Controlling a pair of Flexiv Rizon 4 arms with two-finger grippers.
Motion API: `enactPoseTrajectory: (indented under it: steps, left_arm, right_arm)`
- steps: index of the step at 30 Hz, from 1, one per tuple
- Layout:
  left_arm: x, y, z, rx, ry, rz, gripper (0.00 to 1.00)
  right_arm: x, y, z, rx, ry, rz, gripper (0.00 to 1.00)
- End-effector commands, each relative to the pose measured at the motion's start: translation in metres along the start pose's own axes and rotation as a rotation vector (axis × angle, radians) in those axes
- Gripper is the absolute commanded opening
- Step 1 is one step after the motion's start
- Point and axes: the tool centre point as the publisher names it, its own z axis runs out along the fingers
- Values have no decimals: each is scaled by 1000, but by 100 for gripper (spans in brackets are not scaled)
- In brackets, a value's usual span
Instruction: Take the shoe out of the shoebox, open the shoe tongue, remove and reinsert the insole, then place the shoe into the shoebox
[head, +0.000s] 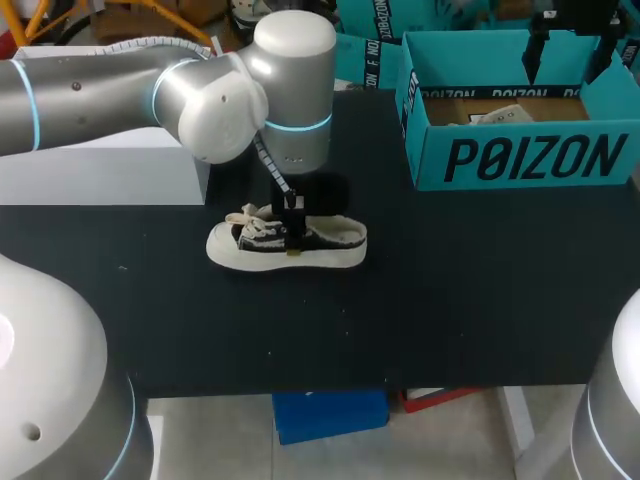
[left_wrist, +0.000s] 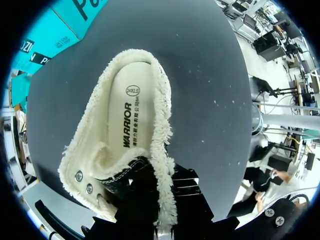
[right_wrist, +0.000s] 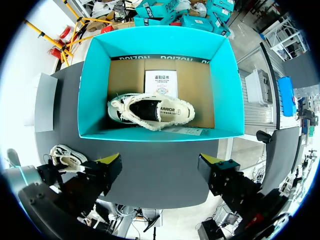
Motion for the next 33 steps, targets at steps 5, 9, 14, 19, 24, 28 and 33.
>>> enactPoseTrajectory:
  steps: [5, 9, 14, 19, 24, 28, 33]
  left_arm:
    - [2, 3, 3, 3, 12, 10, 45]
    - [5, 5, 0, -25, -3, 33, 100]
    - [4, 10, -13, -40, -1, 25, 100]
    - [5, 13, -39, -6, -8, 26, 100]
    - [6, 17, -64, 47, -21, 33, 100]
    - [6, 23, -80, 99, -9, 31, 100]
    - [5, 33, -103, 190, 1, 52, 100]
  right_arm:
    - [0, 1, 0, 1, 0, 0, 100]
    - [0, 1, 0, 1, 0, 0, 100]
    - [0, 1, 0, 1, 0, 0, 100]
    - [0, 1, 0, 1, 0, 0, 100]
    - [0, 1, 0, 1, 0, 0, 100]
    - [0, 1, 0, 1, 0, 0, 100]
    - [0, 1, 0, 1, 0, 0, 100]
